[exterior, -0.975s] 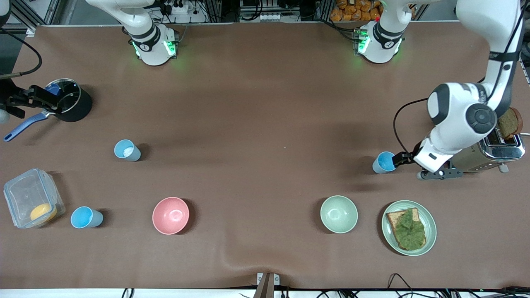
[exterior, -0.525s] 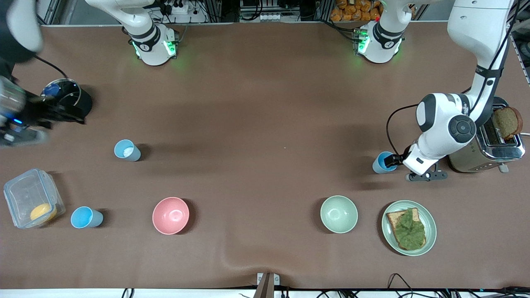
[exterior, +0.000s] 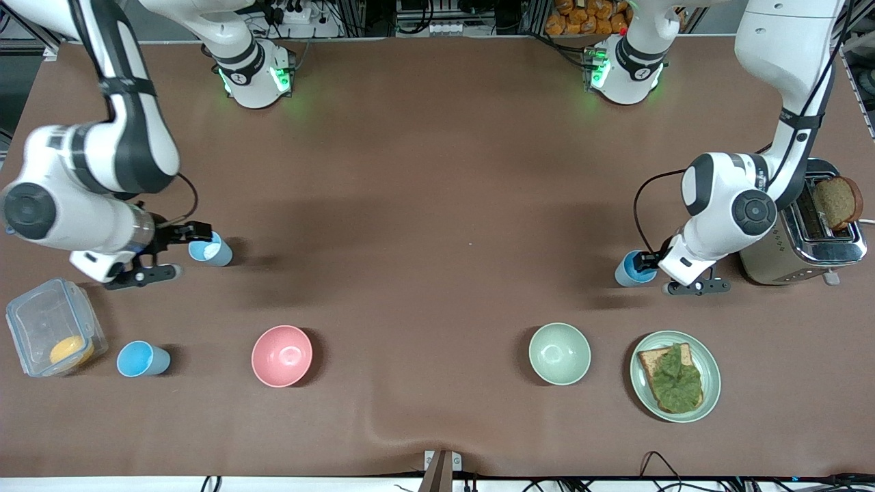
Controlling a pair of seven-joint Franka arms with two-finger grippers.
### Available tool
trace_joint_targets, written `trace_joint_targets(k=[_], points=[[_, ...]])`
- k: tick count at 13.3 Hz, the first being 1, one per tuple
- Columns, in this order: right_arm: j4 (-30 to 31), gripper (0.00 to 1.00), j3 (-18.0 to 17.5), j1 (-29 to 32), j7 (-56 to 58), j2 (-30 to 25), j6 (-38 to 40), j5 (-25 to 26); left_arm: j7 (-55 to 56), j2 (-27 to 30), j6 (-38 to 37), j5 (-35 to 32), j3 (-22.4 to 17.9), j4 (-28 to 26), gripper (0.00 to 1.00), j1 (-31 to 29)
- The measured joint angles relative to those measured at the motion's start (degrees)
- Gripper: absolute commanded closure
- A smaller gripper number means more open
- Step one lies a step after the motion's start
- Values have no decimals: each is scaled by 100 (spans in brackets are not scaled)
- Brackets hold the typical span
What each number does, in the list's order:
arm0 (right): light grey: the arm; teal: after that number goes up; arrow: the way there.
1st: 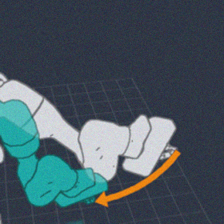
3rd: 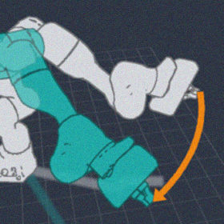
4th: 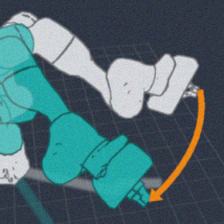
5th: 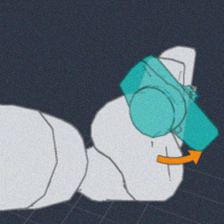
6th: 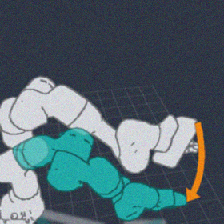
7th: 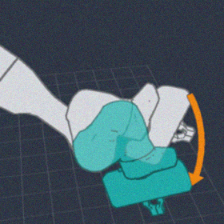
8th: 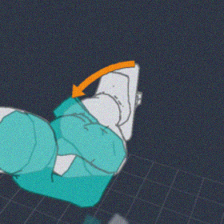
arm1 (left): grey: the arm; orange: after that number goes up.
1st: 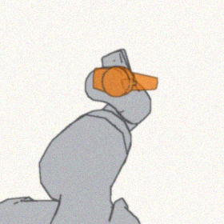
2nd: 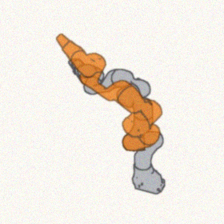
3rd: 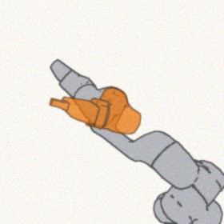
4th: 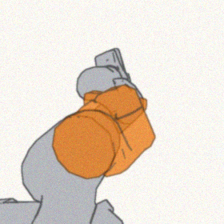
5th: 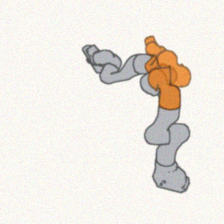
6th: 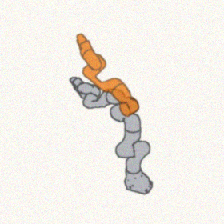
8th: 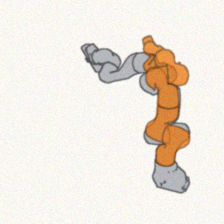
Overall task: Stack blue cups with both arms
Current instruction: 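Grasp the toaster cup with the left gripper while the right gripper grasps the pot cup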
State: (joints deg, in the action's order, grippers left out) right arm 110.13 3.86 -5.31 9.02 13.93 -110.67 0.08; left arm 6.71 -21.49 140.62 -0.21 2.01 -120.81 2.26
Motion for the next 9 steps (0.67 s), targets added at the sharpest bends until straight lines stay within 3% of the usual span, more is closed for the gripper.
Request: trace_joint_targets(k=[4,9], points=[[1146,0,0,-6,0,-46,-1281,0,108,-20,32,0,13,37,100,255],[1422,0,1,-12,2,75,-1548,4,260,-39,-33,0,6,300,100,383]])
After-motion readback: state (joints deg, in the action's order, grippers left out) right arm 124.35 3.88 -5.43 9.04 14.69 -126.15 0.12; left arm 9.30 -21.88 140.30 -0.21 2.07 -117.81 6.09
